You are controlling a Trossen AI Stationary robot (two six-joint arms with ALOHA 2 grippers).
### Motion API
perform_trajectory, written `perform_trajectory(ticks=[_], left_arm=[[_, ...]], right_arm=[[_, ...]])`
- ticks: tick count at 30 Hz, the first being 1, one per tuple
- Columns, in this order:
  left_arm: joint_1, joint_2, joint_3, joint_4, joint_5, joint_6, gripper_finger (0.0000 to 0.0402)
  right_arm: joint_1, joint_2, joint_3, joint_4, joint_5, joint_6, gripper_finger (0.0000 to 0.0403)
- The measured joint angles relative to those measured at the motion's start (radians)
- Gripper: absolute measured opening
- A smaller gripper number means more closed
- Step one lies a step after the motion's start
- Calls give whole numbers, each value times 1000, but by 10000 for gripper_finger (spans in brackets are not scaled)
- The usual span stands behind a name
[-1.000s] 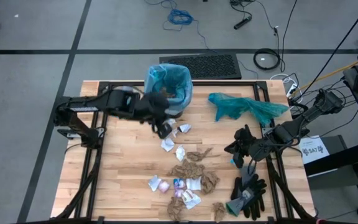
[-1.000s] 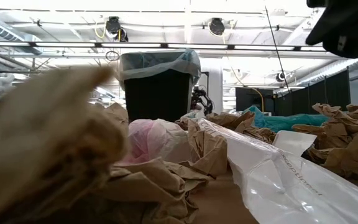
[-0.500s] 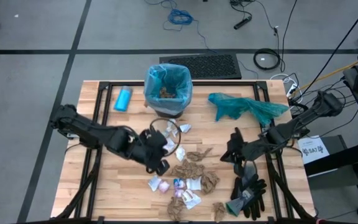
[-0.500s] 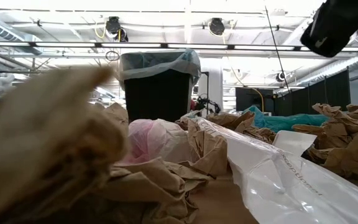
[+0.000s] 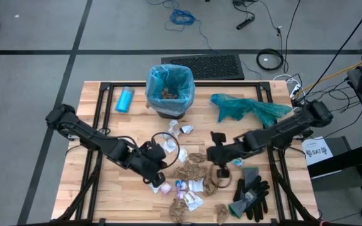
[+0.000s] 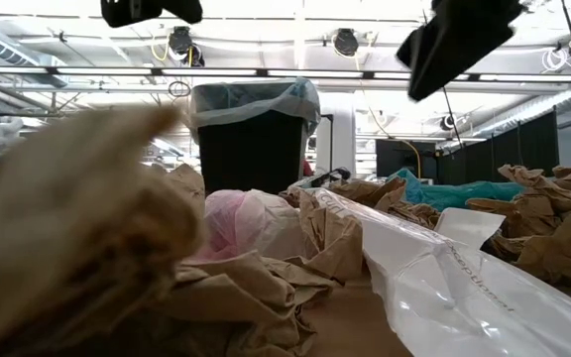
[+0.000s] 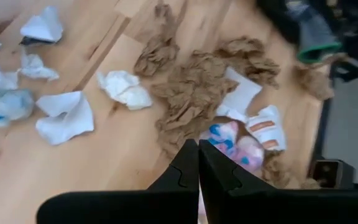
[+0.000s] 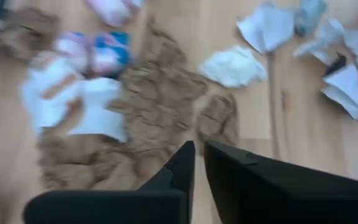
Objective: Place trash/remove bag and relplace
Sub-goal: Put the brown paper trash into the trash bin
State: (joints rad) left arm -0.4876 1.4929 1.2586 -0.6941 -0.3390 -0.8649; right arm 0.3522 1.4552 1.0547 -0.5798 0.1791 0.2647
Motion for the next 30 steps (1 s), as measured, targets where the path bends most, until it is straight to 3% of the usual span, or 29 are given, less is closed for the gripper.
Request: perform_trajectory(ticks=[14, 23, 30], left_arm=[[3, -404, -385, 118, -3, 34, 2], [3, -568, -520, 121, -2, 34, 2], [3, -634, -555, 105, 17, 41, 2]], right_arm=[[-124, 268, 151, 24, -109, 25, 161], [-187, 383, 207, 45, -205, 90, 173], [-187, 425, 207, -17, -207, 67, 172]])
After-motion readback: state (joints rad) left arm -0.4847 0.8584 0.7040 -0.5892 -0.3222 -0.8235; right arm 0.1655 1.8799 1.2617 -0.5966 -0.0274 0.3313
